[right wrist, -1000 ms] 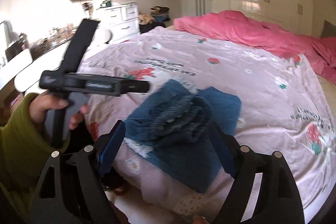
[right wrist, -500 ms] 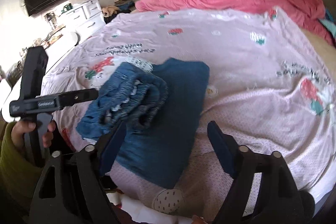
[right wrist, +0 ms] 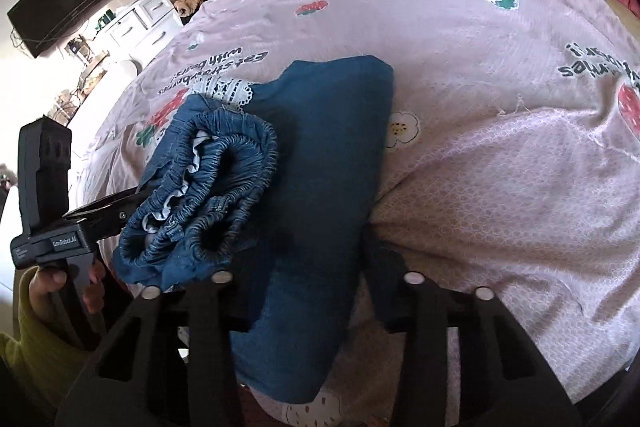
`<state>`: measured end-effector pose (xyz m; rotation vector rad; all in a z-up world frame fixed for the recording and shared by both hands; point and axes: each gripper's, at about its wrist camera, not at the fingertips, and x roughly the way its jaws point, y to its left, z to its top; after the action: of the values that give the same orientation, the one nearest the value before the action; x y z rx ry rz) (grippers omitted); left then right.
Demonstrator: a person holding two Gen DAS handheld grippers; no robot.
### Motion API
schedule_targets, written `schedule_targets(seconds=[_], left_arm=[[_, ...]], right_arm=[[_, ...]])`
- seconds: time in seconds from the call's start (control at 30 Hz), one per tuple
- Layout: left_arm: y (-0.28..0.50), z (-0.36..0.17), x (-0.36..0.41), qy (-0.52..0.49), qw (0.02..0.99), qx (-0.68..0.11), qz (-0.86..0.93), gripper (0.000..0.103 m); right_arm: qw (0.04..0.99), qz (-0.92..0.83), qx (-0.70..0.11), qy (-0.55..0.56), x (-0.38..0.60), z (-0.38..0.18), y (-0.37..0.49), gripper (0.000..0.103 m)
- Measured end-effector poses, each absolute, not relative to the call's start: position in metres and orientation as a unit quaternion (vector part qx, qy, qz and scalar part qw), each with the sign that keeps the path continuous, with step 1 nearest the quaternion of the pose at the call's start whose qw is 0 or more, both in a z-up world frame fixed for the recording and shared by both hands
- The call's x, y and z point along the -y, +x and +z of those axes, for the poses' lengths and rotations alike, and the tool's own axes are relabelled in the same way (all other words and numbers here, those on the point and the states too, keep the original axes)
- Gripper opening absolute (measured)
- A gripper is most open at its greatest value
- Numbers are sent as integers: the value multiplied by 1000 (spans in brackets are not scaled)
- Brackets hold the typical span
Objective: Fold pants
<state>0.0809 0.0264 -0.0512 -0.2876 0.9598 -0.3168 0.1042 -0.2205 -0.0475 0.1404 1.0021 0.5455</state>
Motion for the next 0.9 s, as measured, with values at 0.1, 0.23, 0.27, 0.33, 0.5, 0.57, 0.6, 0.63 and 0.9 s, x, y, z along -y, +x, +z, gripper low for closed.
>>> schedule_targets(seconds=[0.1,0.23,0.27,0.33,0.5,0.57,0.6,0.63,0.9], left_arm=[[80,-49,-22,-144,862,-457,-168,57],[82,-47,-12,-129,863,-458,-169,55],[84,-49,-12,-132,861,-460,-170,56],[87,-52,-14,-141,857,-464,-172,59],[92,-56,-14,-152,855,-465,-175,64],[93,-57,-12,-149,856,-464,-172,64],[93,-57,-11,-145,858,-463,-170,64],[92,-56,-10,-144,858,-463,-169,60],[87,-40,1,-108,869,-455,-161,44]], right_arm=[[842,267,-464,74,222,-42,103,28],[840,274,-464,64,219,-42,105,28],[838,275,-468,60,217,-43,109,28],[836,276,-472,52,214,-47,115,28],[831,283,-475,63,215,-55,124,29],[832,287,-471,67,216,-58,123,28],[833,289,-466,66,217,-58,122,26],[835,290,-463,65,216,-56,120,21],[850,315,-420,54,208,-35,96,10]])
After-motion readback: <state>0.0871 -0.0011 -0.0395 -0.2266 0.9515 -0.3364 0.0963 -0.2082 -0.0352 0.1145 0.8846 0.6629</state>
